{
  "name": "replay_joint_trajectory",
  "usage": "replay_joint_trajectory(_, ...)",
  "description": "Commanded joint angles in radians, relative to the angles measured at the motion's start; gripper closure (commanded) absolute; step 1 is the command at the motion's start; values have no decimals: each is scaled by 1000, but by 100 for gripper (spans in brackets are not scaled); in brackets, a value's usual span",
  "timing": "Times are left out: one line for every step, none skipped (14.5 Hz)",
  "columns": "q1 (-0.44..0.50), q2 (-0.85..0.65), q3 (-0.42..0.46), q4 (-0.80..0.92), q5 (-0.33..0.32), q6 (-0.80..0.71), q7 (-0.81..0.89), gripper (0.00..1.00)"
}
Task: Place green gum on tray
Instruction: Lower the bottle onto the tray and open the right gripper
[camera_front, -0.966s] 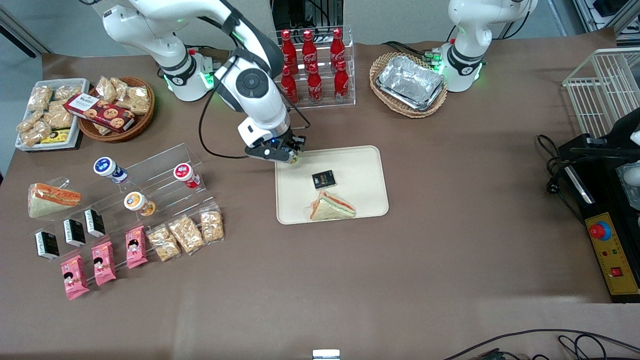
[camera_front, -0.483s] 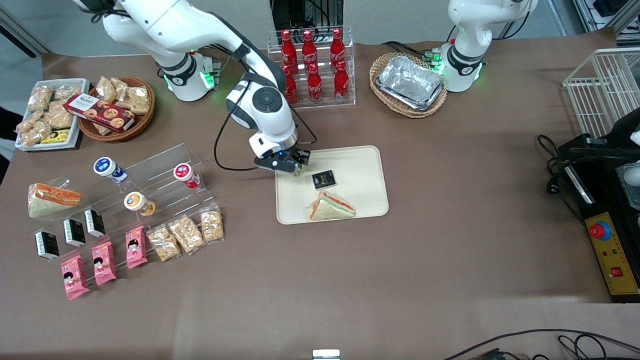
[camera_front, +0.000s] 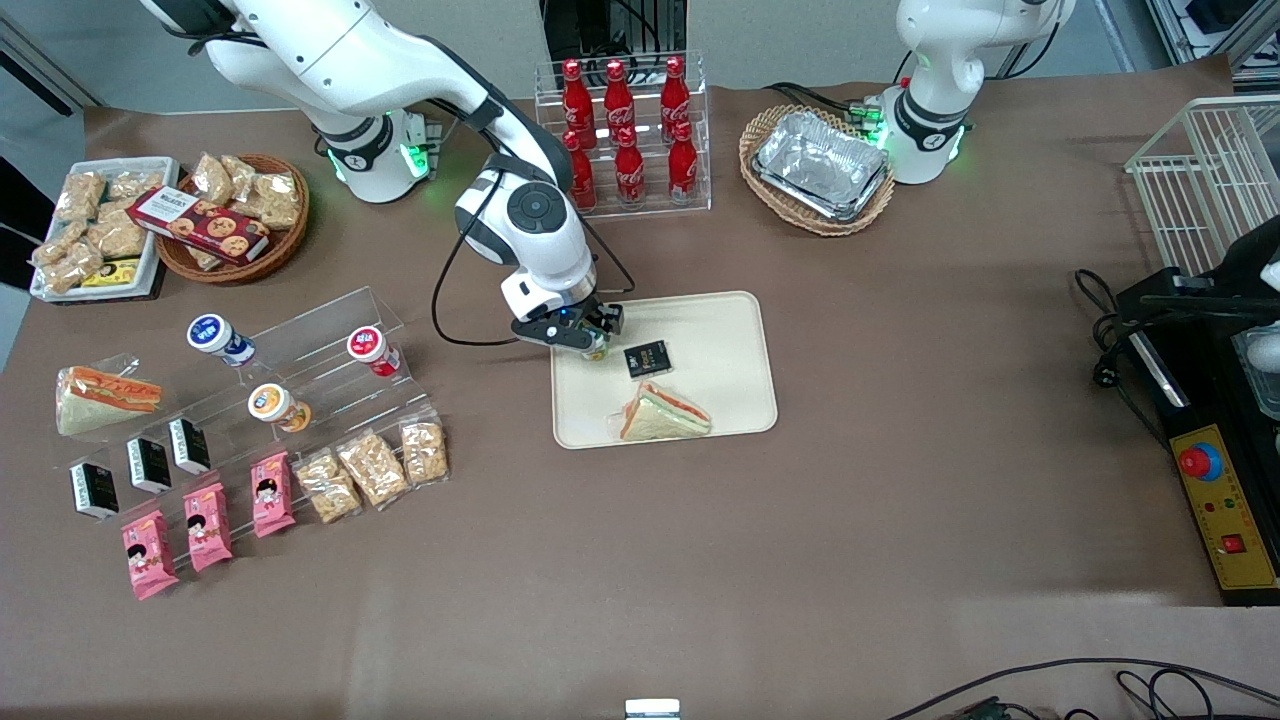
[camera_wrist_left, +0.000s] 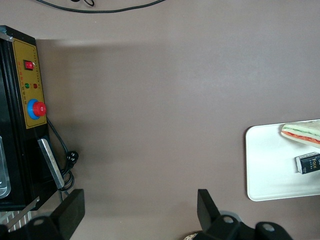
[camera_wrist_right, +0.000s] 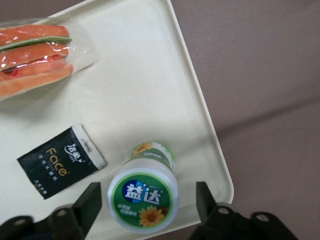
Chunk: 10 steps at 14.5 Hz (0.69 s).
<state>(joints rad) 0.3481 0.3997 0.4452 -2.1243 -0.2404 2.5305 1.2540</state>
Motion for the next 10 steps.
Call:
replay_joint_trajectory(5,5,-3,6,-40,16,30,0)
replay_joint_trajectory(3,4,-3,6,-43,16,30,0)
replay_joint_trajectory(3,4,-3,6,-43,16,30,0)
replay_joint_trajectory(3,2,-3,6,-43,16,30,0)
replay_joint_trajectory(3,-1,-2,6,-43,14,28,0)
replay_joint_trajectory(0,-9,-2,7,-43,5,27,0)
replay_joint_trajectory(-6,-37,0,14,-42,-10,12,0)
replay_joint_trajectory(-9,-74,1,24,-40,-72,2,0)
replay_joint_trajectory(-9,-97,4,73,-31,-176,-33,0)
replay_joint_trajectory(-8,-108,7,143,-17,-300,-79,0)
